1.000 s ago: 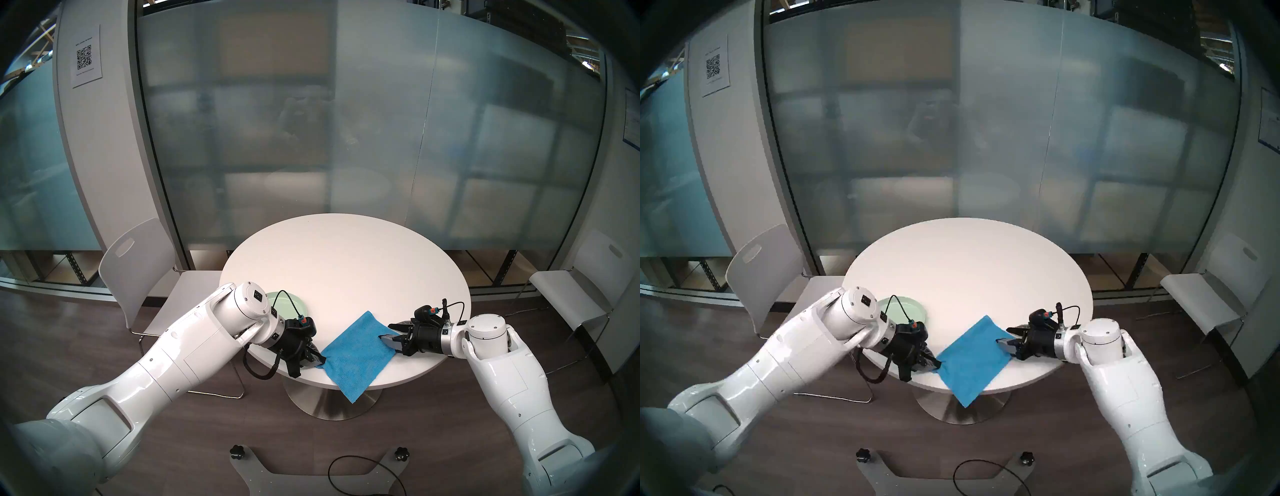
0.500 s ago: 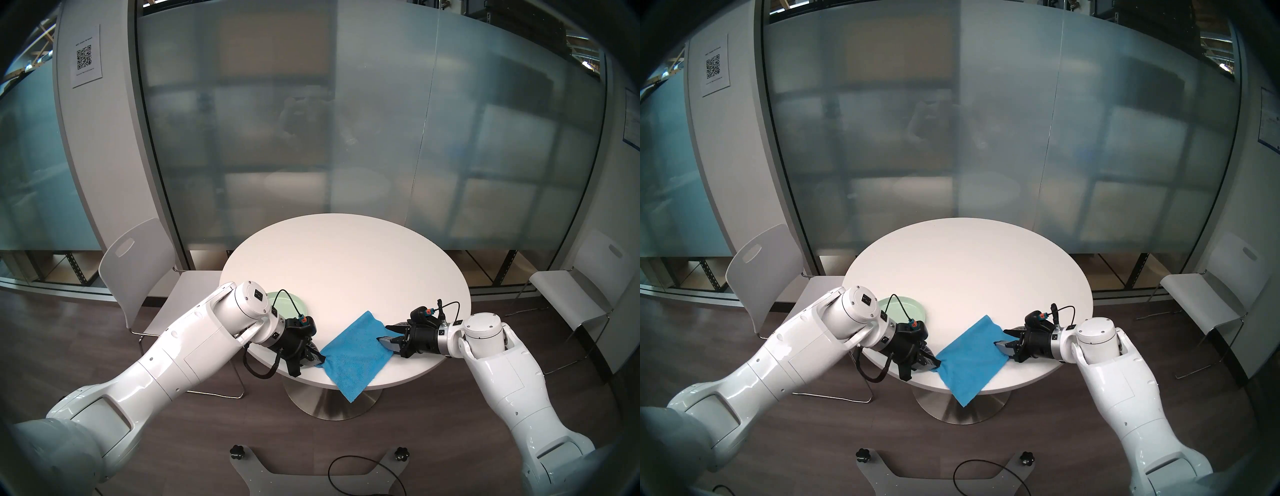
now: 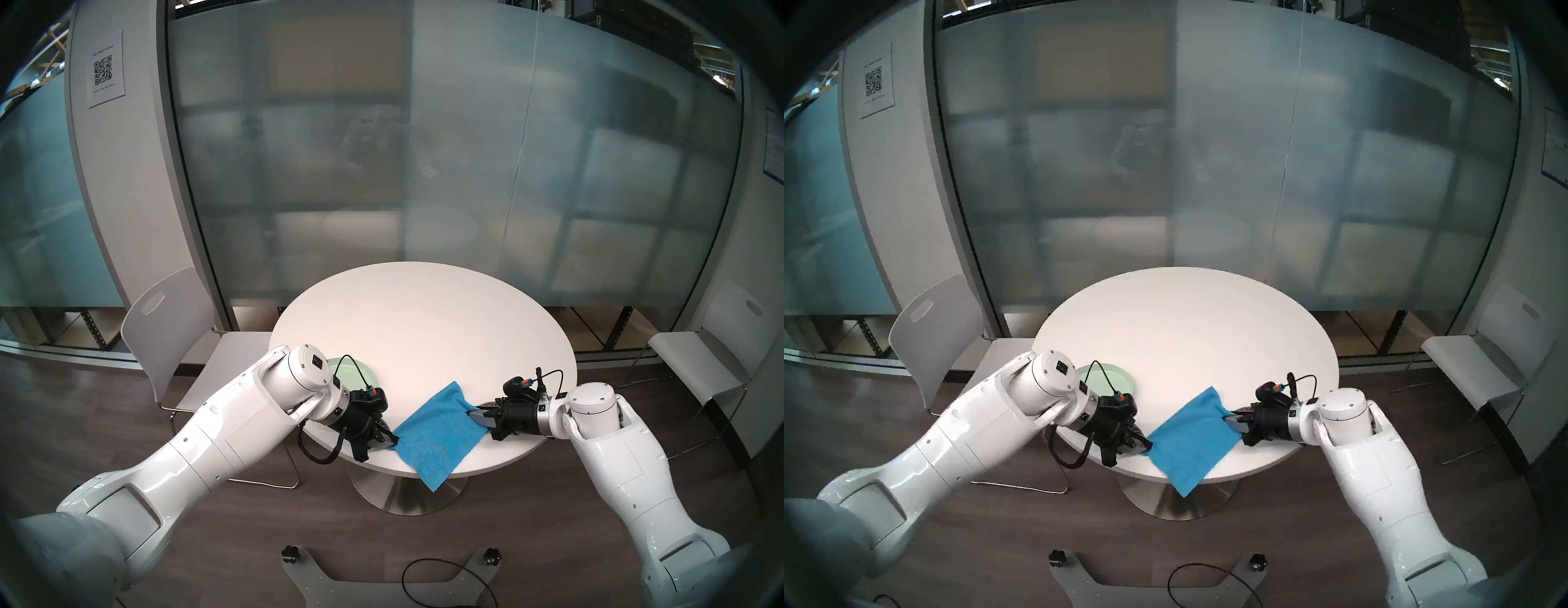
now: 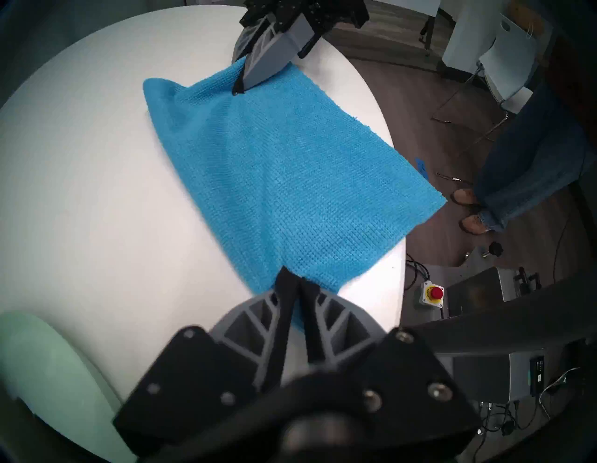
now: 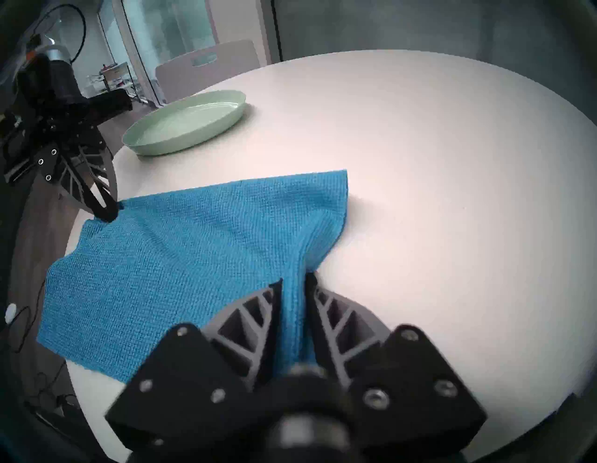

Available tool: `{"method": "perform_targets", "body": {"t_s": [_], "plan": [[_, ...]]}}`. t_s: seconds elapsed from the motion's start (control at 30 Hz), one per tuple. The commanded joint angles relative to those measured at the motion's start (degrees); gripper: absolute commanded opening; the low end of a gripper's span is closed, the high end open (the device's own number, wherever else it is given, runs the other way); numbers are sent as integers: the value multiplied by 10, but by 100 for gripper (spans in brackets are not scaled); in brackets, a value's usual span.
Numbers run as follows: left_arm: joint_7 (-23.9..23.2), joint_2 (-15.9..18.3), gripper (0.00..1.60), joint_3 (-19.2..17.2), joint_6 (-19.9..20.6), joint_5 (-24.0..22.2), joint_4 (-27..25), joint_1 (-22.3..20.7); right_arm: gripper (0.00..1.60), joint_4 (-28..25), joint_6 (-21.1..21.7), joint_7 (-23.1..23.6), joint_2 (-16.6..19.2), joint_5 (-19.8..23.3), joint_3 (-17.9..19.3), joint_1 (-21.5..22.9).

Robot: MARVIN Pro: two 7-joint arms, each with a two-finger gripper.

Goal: Fold the napkin in half twice and place it beside the plate

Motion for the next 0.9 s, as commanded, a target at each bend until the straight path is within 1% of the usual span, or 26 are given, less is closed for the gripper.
{"method": "perform_targets", "body": {"t_s": [0.0,0.03,0.07,0.13,0.23,0.3,0.4,0.43,0.67,0.87], "plan": [[3,-2,56,-2,-1,-1,2,2,40,-15,-4,0,1,4,6,-5],[6,-2,56,-5,1,-3,1,4,38,-18,-3,0,1,4,7,-5],[9,-3,57,-7,2,-5,2,4,27,-20,-3,0,0,4,7,-5],[15,-8,59,-15,5,-10,4,2,23,-22,-3,1,-1,4,8,-6],[15,-11,59,-16,6,-10,7,-1,23,-25,-2,0,-2,4,8,-6],[15,-15,58,-18,6,-11,10,-5,18,-30,-3,-2,-4,5,11,-9],[14,-17,58,-17,4,-11,12,-8,9,-39,-5,-6,-7,6,16,-13],[14,-18,58,-18,5,-14,13,-9,1,-42,-6,-8,-8,5,18,-14],[18,-19,59,-20,7,-16,13,-11,0,-49,-5,-14,-7,3,22,-14],[20,-13,60,-25,11,-21,9,-7,0,-51,-5,-23,-5,-1,26,-11]]}}
